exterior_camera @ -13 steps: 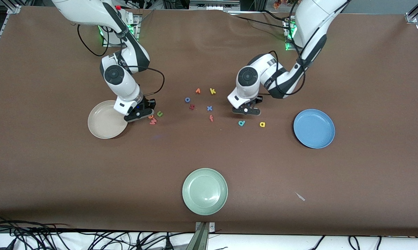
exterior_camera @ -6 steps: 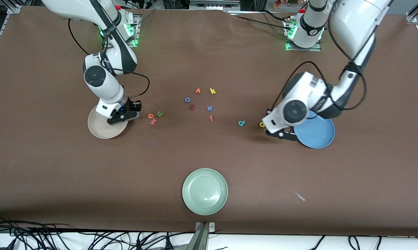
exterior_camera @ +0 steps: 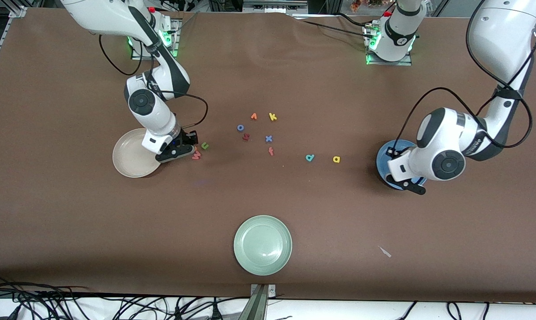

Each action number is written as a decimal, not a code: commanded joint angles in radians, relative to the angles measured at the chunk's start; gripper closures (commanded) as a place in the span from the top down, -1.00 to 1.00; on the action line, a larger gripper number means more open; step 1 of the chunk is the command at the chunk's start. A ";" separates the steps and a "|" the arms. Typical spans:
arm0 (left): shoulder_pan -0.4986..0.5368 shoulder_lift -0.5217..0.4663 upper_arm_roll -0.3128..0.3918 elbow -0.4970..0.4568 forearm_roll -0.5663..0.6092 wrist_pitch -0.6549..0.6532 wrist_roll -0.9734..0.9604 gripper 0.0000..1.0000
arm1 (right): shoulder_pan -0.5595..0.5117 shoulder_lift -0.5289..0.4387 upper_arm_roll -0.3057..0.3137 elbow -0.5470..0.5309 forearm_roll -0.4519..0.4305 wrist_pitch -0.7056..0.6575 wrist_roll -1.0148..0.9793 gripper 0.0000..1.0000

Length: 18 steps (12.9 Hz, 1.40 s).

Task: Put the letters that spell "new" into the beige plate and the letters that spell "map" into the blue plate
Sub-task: 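Place the E on the blue plate while the right gripper grasps the 9, then drop the orange 9 on the beige plate while the left gripper grasps the D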

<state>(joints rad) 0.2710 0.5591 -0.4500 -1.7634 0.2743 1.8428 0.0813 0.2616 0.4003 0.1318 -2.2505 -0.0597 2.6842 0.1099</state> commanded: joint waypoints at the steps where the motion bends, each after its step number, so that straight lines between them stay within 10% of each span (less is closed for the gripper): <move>1: -0.003 0.035 -0.009 0.007 0.032 0.007 0.018 0.16 | 0.019 0.035 0.005 0.016 -0.006 0.037 0.016 0.20; 2: -0.001 0.027 -0.009 0.010 0.040 0.004 0.020 0.99 | 0.027 0.045 0.005 0.015 -0.002 0.061 0.016 0.20; 8: -0.022 0.024 -0.081 0.052 -0.070 0.108 -0.205 1.00 | 0.039 0.051 0.005 0.014 0.001 0.079 0.016 0.19; 18: -0.128 0.011 -0.099 -0.248 0.057 0.601 -0.558 0.97 | 0.039 0.052 0.003 -0.012 -0.002 0.102 0.016 -0.09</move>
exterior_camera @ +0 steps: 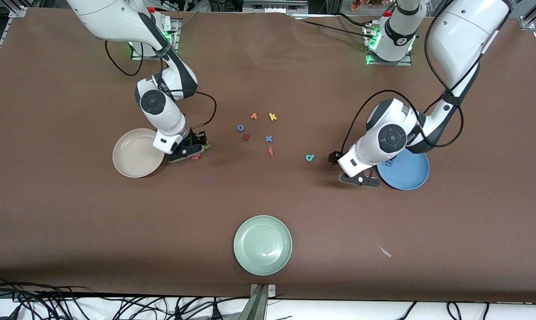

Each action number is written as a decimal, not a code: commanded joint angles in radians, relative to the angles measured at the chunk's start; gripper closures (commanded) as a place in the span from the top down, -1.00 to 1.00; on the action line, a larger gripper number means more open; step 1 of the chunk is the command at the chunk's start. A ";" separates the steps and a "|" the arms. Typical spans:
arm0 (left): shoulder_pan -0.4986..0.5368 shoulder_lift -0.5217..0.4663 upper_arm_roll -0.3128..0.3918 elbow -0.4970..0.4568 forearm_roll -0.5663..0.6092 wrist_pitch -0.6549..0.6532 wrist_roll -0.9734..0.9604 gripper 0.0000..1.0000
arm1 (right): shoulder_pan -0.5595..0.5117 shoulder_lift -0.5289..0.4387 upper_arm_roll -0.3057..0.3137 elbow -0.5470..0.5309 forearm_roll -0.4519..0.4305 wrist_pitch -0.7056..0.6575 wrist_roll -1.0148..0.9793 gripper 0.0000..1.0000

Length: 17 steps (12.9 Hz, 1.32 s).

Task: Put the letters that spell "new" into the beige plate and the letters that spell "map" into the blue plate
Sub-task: 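Drop the orange 9 on the beige plate while the left gripper grasps the D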

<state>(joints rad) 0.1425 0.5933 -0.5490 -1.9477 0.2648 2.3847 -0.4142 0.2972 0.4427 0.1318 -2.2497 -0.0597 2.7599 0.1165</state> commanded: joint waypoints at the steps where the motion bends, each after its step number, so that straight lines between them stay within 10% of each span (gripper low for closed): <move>1: -0.012 -0.018 0.000 -0.063 0.100 0.060 -0.104 0.96 | 0.003 0.010 0.003 -0.013 -0.002 0.024 0.009 -0.14; 11: -0.061 0.033 0.009 -0.050 0.182 0.062 -0.193 0.23 | -0.001 -0.048 -0.018 -0.015 -0.009 -0.038 -0.020 -0.46; 17: -0.063 0.046 0.011 -0.050 0.214 0.062 -0.207 -0.28 | -0.030 -0.128 -0.139 0.022 -0.011 -0.192 -0.294 -0.46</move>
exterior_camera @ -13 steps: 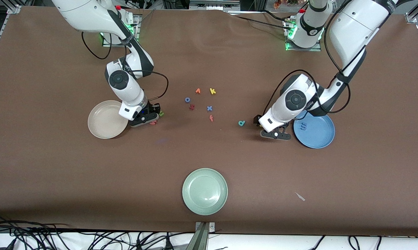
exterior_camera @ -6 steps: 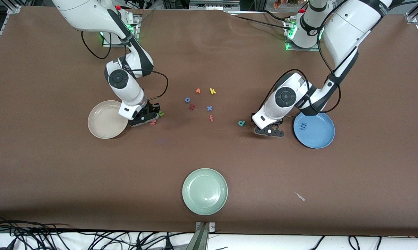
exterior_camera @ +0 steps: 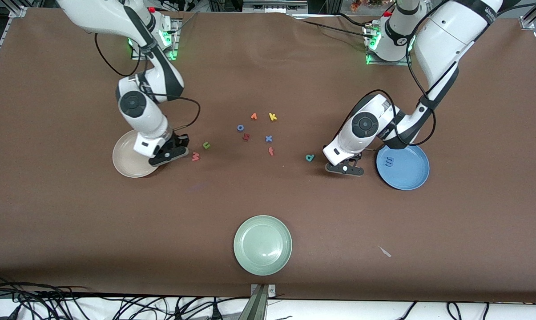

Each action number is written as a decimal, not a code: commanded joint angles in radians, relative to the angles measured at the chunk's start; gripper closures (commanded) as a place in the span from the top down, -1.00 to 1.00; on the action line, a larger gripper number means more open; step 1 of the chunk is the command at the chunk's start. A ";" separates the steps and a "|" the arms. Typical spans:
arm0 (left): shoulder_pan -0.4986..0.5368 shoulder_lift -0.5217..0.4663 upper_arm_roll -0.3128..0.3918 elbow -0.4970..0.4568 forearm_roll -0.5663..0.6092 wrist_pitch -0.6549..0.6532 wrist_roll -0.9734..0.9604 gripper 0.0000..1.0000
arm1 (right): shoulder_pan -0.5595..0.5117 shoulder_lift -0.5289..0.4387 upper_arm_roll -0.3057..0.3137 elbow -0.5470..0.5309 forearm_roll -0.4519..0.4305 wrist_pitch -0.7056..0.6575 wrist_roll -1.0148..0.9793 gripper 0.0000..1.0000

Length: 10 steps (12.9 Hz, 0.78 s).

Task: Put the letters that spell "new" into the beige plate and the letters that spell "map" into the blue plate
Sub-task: 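Drop the orange 9 on the beige plate while the left gripper grasps the D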

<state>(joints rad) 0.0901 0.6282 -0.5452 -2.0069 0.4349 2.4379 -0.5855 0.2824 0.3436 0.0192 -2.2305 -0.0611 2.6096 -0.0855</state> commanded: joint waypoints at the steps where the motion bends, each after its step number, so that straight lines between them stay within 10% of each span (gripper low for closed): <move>1: -0.010 0.022 0.007 0.010 0.044 0.009 -0.037 -0.38 | -0.022 -0.037 -0.048 0.014 -0.009 -0.066 -0.152 -0.46; 4: -0.004 0.021 0.005 0.026 0.044 -0.003 -0.027 -0.87 | -0.052 -0.041 -0.093 0.003 -0.005 -0.069 -0.266 -0.30; 6: 0.005 0.018 0.002 0.072 0.042 -0.106 -0.008 -0.97 | -0.058 -0.040 -0.093 -0.009 0.006 -0.060 -0.258 0.34; 10: 0.052 0.004 -0.001 0.194 -0.008 -0.379 0.235 -0.98 | -0.058 -0.026 -0.064 -0.001 0.006 -0.060 -0.160 0.34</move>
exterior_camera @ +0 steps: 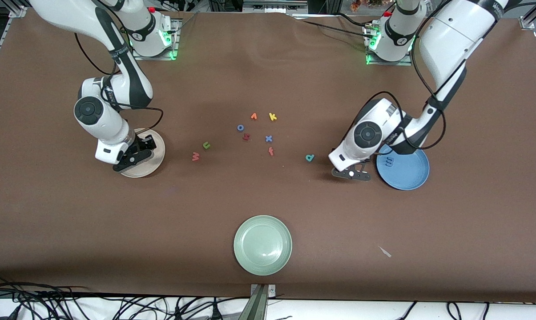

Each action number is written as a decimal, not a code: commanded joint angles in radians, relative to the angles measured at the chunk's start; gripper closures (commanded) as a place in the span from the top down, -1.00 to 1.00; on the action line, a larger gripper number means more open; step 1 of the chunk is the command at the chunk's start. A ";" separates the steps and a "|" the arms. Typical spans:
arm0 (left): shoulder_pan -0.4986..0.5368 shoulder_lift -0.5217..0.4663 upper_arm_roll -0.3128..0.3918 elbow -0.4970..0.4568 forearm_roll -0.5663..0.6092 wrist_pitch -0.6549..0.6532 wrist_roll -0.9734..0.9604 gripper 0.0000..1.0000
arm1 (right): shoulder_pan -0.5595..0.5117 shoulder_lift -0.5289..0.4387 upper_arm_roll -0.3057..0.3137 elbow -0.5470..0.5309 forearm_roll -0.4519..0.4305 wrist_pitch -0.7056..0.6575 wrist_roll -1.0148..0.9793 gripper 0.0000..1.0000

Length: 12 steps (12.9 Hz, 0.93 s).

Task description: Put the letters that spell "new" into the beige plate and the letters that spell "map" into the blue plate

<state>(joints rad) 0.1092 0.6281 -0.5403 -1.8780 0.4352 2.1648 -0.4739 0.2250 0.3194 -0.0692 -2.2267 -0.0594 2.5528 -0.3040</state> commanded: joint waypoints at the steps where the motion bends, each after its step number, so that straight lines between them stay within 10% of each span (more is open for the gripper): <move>1: 0.064 0.002 -0.006 0.086 -0.018 -0.172 0.212 -0.98 | -0.001 0.016 0.064 0.019 0.004 -0.002 0.122 0.34; 6: 0.213 0.016 0.009 0.089 0.000 -0.254 0.579 -0.67 | 0.005 0.088 0.192 0.098 0.004 0.003 0.402 0.34; 8: 0.231 0.016 0.008 0.088 -0.003 -0.253 0.607 0.99 | 0.007 0.153 0.230 0.116 0.003 0.062 0.472 0.32; 12: 0.176 0.007 -0.069 0.125 -0.066 -0.238 0.306 1.00 | 0.028 0.210 0.233 0.150 0.004 0.112 0.528 0.31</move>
<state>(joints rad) 0.3335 0.6406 -0.5799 -1.7726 0.3916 1.9295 -0.0226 0.2513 0.5156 0.1577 -2.1089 -0.0590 2.6645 0.1851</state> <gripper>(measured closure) 0.247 0.344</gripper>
